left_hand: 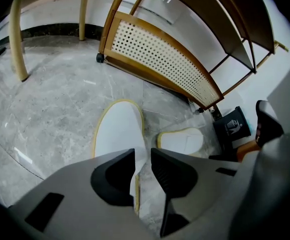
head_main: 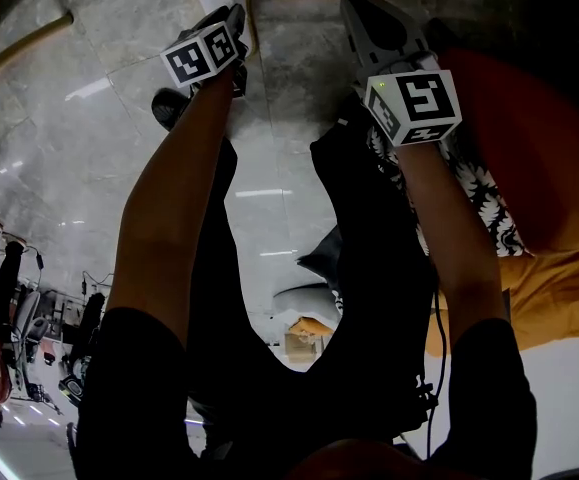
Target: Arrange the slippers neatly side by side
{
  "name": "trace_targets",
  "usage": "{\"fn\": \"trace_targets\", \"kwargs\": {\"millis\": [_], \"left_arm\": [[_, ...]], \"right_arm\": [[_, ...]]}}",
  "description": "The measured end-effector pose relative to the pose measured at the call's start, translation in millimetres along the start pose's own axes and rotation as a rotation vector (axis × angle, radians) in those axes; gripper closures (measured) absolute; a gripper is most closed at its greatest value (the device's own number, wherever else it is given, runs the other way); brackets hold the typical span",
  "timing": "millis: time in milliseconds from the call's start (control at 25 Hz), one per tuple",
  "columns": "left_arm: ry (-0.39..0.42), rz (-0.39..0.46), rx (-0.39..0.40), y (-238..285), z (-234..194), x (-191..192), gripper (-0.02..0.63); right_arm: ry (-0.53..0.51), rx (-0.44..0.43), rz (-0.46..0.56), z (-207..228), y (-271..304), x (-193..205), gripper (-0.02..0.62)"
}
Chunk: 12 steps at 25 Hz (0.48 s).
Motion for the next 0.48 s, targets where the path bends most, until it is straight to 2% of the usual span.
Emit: {"fn": "trace_targets", "kwargs": {"millis": [200,360,480], "left_arm": [[0.034,0.022,0.007,-34,15,-12,0.495],[0.093,0.089,0.033,-86,39,-34,0.518],[0.167,0.178,0.066,-136,69,-59,0.555]], "right_arm": [[0.021,0.024,-0.007,-8,-10,-18,0.563],[0.066,0.039,0.009,-31,-31,-50,0.564],[0.097,0.053,0.035,-54,-57,-82,0.565]]}}
Point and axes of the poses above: the fingertips, and each gripper's own axes: y forward along the fingers, z to its right, x out of its underside, the point moved 5 cm from there along -y, backward along the fingers, and after that the axes turned 6 degrees about x, right-handed, at the moved point
